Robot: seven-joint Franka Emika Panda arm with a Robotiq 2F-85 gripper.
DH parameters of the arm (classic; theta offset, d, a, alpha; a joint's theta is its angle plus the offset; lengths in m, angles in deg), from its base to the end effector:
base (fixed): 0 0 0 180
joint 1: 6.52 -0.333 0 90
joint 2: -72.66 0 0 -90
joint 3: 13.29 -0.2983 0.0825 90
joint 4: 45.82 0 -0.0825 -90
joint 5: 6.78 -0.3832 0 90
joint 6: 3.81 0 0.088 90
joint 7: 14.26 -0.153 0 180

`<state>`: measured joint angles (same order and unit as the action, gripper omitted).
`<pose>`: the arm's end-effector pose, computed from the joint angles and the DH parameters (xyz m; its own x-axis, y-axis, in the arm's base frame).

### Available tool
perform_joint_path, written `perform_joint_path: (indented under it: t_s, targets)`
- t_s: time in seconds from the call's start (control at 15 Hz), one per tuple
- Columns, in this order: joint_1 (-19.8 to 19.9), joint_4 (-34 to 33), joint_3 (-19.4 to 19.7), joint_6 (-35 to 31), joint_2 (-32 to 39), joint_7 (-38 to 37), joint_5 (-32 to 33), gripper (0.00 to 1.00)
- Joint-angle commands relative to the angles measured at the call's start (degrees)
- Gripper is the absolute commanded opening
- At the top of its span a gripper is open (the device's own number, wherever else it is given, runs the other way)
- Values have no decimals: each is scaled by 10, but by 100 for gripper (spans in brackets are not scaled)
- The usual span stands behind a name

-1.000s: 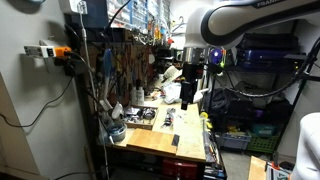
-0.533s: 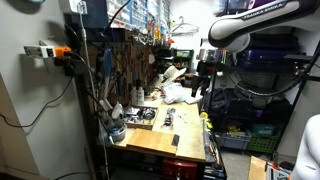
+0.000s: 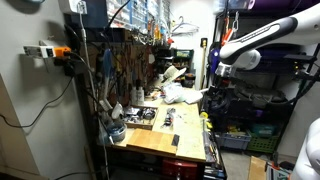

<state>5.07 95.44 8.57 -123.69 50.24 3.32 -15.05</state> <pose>0.3692 -0.2208 0.3675 0.9442 -0.3240 0.0586 -0.2992 -0.9187 -0.2578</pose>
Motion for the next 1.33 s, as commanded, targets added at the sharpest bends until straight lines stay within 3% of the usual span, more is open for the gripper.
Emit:
perform_joint_path:
  t_s: [0.0,0.33,0.6,0.67,0.87,1.27]
  targets:
    - [21,9,47,-52,65,56,-36,100]
    - [44,-9,86,-113,194,87,-122,100]
    - [87,-40,71,-129,309,75,-177,100]
    - [89,-9,57,-125,240,71,-145,100]
    - [107,-30,49,-128,295,67,-155,100]
    - [108,-40,46,-128,303,66,-157,100]
